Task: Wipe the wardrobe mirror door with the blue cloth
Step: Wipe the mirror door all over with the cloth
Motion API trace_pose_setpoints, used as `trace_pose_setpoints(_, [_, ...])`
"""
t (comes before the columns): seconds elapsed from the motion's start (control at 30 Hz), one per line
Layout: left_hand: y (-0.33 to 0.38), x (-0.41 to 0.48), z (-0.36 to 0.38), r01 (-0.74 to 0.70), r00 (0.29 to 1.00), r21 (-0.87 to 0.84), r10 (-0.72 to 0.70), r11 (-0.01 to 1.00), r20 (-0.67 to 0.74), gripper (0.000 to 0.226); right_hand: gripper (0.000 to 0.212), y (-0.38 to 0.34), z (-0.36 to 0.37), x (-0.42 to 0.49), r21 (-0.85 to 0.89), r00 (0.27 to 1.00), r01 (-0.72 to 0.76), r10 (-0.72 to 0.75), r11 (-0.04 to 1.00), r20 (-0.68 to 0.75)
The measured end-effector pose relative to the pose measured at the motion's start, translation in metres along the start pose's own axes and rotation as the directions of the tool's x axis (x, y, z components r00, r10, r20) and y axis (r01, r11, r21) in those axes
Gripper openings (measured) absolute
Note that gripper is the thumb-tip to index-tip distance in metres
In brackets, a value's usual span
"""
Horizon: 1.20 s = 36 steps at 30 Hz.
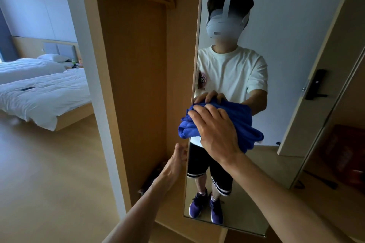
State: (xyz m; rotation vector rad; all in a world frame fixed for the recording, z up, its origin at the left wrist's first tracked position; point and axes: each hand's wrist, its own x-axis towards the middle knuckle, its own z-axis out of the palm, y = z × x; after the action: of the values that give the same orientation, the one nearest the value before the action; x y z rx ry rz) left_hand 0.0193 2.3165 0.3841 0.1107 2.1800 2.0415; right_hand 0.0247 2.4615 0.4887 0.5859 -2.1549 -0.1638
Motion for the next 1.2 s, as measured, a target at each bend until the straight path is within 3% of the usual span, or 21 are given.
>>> trace_pose_setpoints(0.13, [0.002,-0.003,0.002,0.003,1.0,0.005,-0.002,1.0,-0.009,0.054,0.042,-0.006,0.02,-0.025,-0.02,0.999,0.029,-0.028,0.999,0.028])
trace_pose_setpoints(0.33, [-0.003,-0.004,0.0,0.024,1.0,-0.07,-0.023,0.997,0.014,0.065,0.05,-0.022,0.052,-0.086,-0.009,0.95,0.178,-0.169,0.984,0.263])
trace_pose_setpoints(0.43, [-0.001,-0.003,-0.002,0.021,1.0,-0.094,-0.019,0.995,0.024,0.065,0.04,-0.015,0.038,-0.06,0.017,0.976,0.134,-0.135,0.991,0.173])
trace_pose_setpoints(0.53, [0.006,-0.007,-0.001,0.014,1.0,-0.05,-0.013,0.999,0.026,0.055,0.045,-0.002,0.005,-0.013,0.041,0.997,0.073,-0.074,0.996,0.02])
trace_pose_setpoints(0.63, [0.004,-0.011,0.003,0.026,0.998,-0.047,-0.023,0.999,0.06,0.06,0.045,0.013,-0.023,0.026,0.029,0.992,0.075,-0.071,0.997,-0.108])
trace_pose_setpoints(0.77, [0.006,-0.01,0.001,0.017,0.999,-0.044,-0.015,0.999,0.044,0.065,0.039,0.012,-0.016,0.031,-0.022,0.979,0.149,-0.15,0.989,-0.136])
trace_pose_setpoints(0.83, [0.007,-0.012,0.0,0.016,0.999,-0.047,-0.014,0.999,0.046,0.064,0.035,0.006,0.006,0.004,-0.051,0.979,0.184,-0.188,0.982,-0.075])
trace_pose_setpoints(0.93, [0.006,-0.011,-0.002,0.021,1.0,-0.091,-0.018,0.996,0.024,0.063,0.044,-0.01,0.037,-0.046,-0.056,0.97,0.233,-0.227,0.971,0.087])
trace_pose_setpoints(1.07, [0.004,-0.007,-0.003,0.055,0.998,-0.083,-0.054,0.995,0.014,0.068,0.047,-0.024,0.064,-0.092,-0.059,0.914,0.281,-0.249,0.958,0.32])
trace_pose_setpoints(1.2, [0.001,-0.006,-0.004,0.048,0.999,-0.104,-0.046,0.993,0.021,0.066,0.047,-0.024,0.055,-0.096,0.006,0.917,0.279,-0.268,0.96,0.296])
